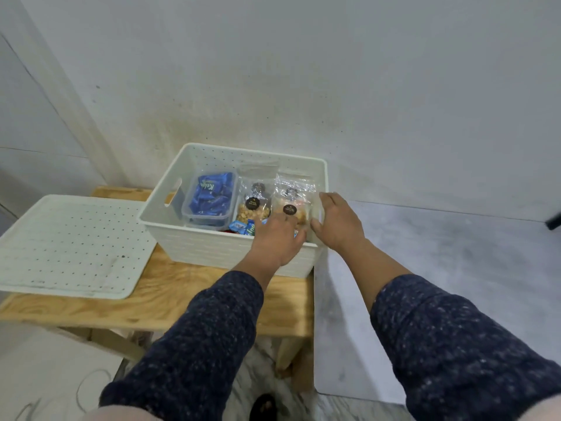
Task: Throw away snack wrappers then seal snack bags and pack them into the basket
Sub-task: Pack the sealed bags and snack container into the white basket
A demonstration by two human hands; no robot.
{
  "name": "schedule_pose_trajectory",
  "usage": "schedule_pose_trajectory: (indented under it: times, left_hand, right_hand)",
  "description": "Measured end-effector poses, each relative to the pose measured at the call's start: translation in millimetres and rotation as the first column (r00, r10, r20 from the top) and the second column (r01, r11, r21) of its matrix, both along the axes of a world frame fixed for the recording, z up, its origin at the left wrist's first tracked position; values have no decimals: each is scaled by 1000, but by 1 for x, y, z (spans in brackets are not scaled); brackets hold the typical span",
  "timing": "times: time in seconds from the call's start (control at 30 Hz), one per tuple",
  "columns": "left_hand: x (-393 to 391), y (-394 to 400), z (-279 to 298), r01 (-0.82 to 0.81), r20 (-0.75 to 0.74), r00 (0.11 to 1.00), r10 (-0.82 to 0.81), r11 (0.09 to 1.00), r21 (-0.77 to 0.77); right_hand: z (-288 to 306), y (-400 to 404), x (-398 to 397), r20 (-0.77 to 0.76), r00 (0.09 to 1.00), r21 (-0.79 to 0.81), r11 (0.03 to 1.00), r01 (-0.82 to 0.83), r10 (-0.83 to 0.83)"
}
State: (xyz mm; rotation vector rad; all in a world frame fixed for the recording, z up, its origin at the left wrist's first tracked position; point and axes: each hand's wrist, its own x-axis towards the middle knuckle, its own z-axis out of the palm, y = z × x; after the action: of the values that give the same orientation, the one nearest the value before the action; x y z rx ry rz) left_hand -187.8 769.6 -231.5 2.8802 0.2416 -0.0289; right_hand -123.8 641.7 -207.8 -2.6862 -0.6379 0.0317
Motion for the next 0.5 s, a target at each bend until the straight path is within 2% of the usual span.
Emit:
schedule_pose_trajectory:
  times: [0.13, 0.23, 0.4, 0.5]
  left_hand:
    - [-17, -29, -6, 1, -5, 1000, -1, 992, 126]
    - [-28, -40, -13, -26, 73, 997, 10, 976, 218]
    - [-29, -40, -21, -70, 162, 986, 47, 988, 140]
    - [-27, -41, -25, -81, 177, 983, 51, 983, 163]
  right_hand:
    - [-7, -47, -18, -54, 997, -25, 998, 58, -59]
    - [-21, -85, -35, -98, 991, -60, 995, 85, -91]
    - [-60, -140, -60, -178, 972, -210, 971, 115, -154]
    - [-84, -162, -76, -243, 941, -319, 936, 151, -235]
